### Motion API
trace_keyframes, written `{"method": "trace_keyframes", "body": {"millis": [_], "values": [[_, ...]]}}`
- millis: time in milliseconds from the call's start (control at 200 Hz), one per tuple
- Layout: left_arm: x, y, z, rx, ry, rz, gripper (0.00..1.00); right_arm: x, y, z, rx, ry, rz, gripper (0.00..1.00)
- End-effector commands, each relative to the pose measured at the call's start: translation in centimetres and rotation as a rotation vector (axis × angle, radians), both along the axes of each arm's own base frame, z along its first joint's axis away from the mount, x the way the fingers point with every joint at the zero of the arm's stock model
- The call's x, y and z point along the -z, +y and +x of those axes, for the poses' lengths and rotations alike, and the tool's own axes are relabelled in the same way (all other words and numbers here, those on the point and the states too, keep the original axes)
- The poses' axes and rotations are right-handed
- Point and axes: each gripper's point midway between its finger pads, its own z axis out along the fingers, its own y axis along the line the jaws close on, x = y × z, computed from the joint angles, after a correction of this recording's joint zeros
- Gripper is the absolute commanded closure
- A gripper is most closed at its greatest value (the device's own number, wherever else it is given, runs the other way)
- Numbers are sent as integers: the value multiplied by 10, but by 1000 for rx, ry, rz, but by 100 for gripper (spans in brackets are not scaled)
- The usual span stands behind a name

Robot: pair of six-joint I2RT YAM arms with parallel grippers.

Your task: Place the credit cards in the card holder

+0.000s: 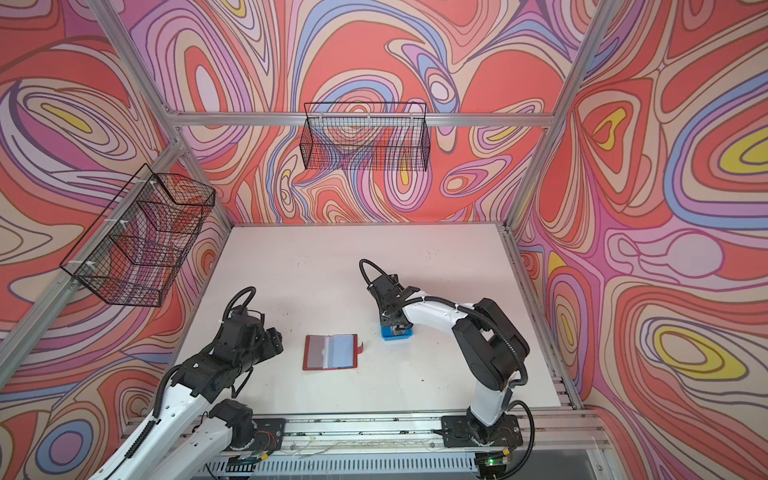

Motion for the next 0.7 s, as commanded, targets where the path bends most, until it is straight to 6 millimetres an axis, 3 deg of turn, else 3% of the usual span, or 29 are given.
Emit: {"method": "trace_keyframes", "body": {"millis": [0, 210, 280, 300, 486, 696], "values": [[7, 2, -4, 6, 23, 15, 23, 16, 2, -8, 2, 59, 56, 56], [7, 2, -4, 6, 21, 16, 23, 19, 18, -9, -30, 93, 224, 61], [7, 2, -4, 5, 22, 16, 23, 20, 19, -8, -30, 99, 260, 54], [7, 2, -4, 6, 24, 16, 23, 11, 20, -6, -32, 80, 283, 53], [7, 1, -4, 7, 25, 16, 23, 7, 20, -4, -30, 74, 350, 49], [8, 2, -4, 6, 26, 18, 23, -12, 23, -1, -39, 41, 398, 49]]}}
